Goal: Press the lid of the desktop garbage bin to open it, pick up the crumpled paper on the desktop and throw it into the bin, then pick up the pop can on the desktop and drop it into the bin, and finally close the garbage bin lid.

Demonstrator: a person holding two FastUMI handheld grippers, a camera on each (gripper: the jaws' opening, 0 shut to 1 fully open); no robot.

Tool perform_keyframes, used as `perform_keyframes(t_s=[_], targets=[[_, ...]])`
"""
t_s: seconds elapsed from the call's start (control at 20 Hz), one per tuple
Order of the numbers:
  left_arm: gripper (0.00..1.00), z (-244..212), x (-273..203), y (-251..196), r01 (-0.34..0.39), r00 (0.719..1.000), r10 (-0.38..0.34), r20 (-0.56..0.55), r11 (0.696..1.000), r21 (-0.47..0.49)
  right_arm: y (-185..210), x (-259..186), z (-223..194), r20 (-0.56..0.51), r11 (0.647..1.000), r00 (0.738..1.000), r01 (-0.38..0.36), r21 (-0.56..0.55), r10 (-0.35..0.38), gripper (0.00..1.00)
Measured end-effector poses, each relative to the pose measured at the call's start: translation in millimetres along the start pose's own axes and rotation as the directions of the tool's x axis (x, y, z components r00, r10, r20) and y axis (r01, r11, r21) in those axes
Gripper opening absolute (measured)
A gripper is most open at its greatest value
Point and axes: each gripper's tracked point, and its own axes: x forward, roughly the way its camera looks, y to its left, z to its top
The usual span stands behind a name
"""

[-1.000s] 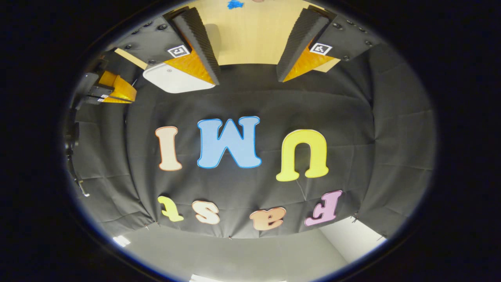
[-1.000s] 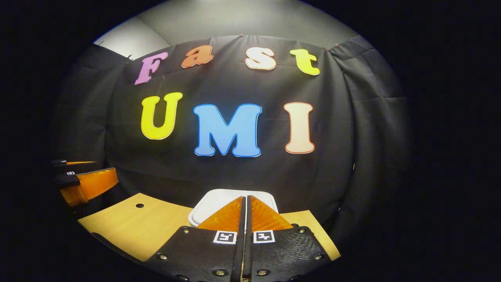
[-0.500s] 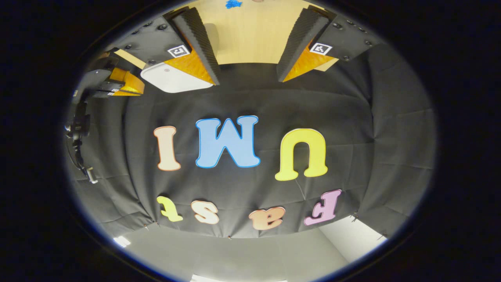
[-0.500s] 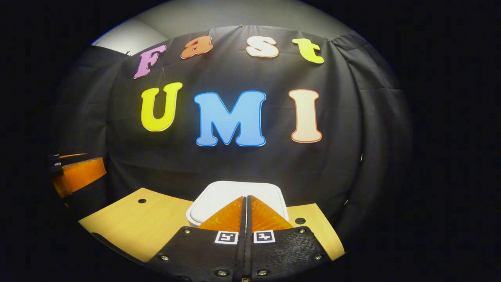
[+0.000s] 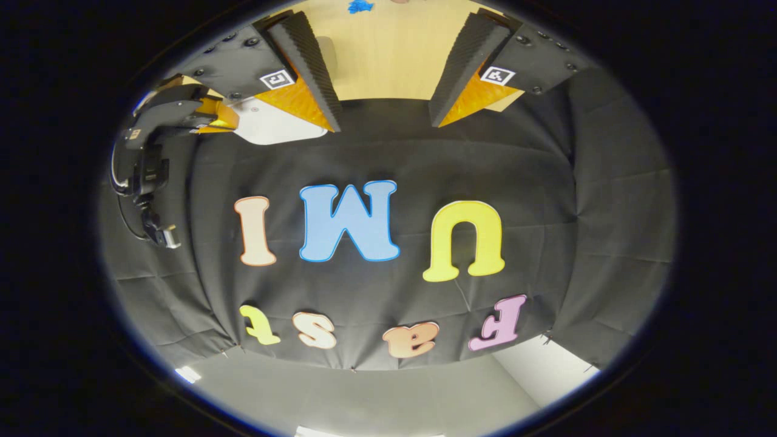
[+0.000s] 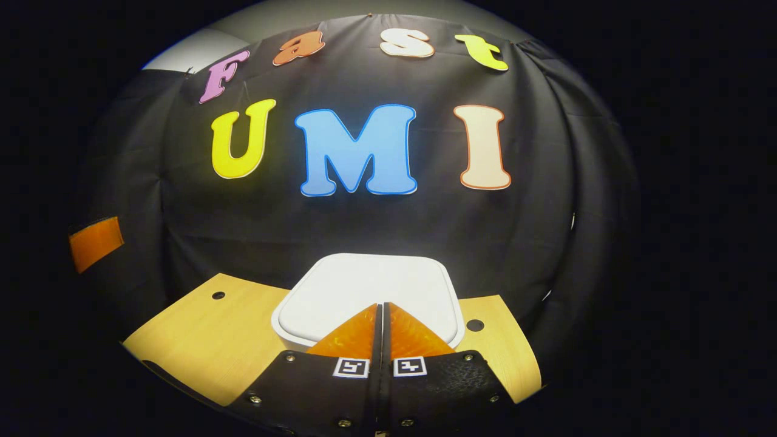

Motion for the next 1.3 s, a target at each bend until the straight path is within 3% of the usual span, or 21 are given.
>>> perform_keyframes(t_s=[0.35, 0.8, 1.05, 1.3], targets=[[0.96, -3, 4, 2, -0.005, 1.000, 0.005, -0.005, 1.000, -0.011, -3, 8, -18, -0.055, 1.000, 0.998, -0.012, 0.012, 0.012, 0.00], [0.96, -5, 6, 2, 0.002, 1.000, -0.003, -0.014, 1.000, -0.023, -3, 10, -23, -0.039, 0.998, 0.999, -0.025, 0.057, 0.027, 0.01], [0.96, -5, 5, 1, 0.012, 1.000, -0.013, -0.016, 0.999, -0.031, -4, 10, -24, -0.043, 1.000, 0.999, -0.005, 0.009, 0.006, 0.01], [0.96, -5, 1, 1, 0.015, 1.000, -0.015, -0.014, 0.999, -0.039, -5, 9, -14, -0.003, 0.998, 1.000, -0.025, 0.061, 0.025, 0.01]])
